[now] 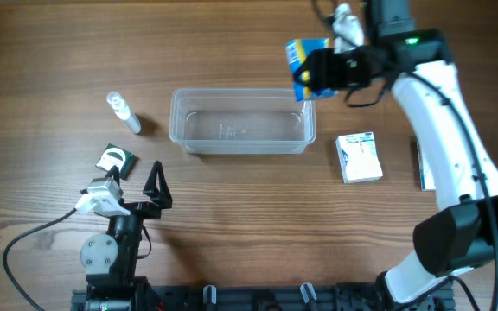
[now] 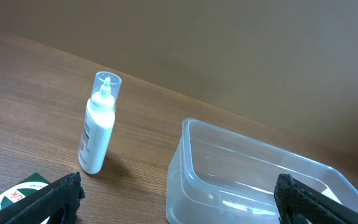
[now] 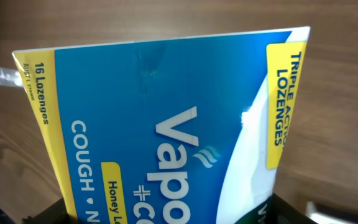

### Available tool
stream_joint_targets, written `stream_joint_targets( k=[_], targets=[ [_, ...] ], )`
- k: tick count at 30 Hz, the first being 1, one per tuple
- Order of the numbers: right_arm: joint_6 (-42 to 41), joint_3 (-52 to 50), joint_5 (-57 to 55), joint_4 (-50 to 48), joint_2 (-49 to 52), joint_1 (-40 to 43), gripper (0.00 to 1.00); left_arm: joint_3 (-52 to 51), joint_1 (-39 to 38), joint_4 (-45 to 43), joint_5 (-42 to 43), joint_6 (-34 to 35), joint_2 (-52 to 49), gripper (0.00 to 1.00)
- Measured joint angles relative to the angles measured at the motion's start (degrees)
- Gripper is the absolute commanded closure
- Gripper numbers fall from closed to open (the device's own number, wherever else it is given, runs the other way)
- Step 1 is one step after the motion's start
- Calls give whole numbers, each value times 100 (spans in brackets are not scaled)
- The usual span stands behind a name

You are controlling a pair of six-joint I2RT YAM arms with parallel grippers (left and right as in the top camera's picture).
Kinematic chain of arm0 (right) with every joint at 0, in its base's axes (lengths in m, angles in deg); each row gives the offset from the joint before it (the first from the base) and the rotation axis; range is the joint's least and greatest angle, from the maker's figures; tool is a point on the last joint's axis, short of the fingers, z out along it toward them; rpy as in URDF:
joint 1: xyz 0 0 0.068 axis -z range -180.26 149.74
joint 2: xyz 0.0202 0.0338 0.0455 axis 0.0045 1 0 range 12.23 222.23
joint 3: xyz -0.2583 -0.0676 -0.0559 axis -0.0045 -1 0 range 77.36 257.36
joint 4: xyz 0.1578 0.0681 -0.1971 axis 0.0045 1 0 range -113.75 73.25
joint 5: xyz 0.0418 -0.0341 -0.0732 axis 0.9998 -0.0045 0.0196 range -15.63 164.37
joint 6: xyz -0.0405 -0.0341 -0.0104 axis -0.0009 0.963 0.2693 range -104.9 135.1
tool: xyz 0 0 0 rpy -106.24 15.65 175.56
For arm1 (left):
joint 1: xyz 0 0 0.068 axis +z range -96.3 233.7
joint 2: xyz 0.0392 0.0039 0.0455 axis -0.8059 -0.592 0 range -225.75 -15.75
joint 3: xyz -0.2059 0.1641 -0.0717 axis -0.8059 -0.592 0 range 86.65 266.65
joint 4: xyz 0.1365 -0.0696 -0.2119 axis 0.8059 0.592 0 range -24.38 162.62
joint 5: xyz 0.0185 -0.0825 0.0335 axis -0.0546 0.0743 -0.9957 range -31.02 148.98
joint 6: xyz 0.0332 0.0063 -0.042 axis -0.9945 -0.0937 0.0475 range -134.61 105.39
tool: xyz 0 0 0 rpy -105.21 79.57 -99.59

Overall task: Pack container
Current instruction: 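Carry the VapoDrops box left over the clear container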

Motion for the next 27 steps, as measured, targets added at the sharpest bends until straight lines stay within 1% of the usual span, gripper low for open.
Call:
stream_joint_targets(
  k=[1, 5, 10, 17, 27],
  targets=[
    [-221, -11, -210, 4, 0, -284, 42, 0, 0, 0, 0, 0, 0, 0],
    [-726, -136, -918, 52, 0, -850, 41, 0, 0, 0, 0, 0, 0, 0],
    [-1307, -177, -1777, 122, 2, -1346, 41, 0, 0, 0, 0, 2, 0, 0],
    [-1797, -179, -2505, 234, 186, -1438, 41, 0, 0, 0, 0, 0, 0, 0],
    [-1921, -184, -2677, 275, 872, -1438, 42, 2, 0, 0, -2, 2, 0, 0]
  ],
)
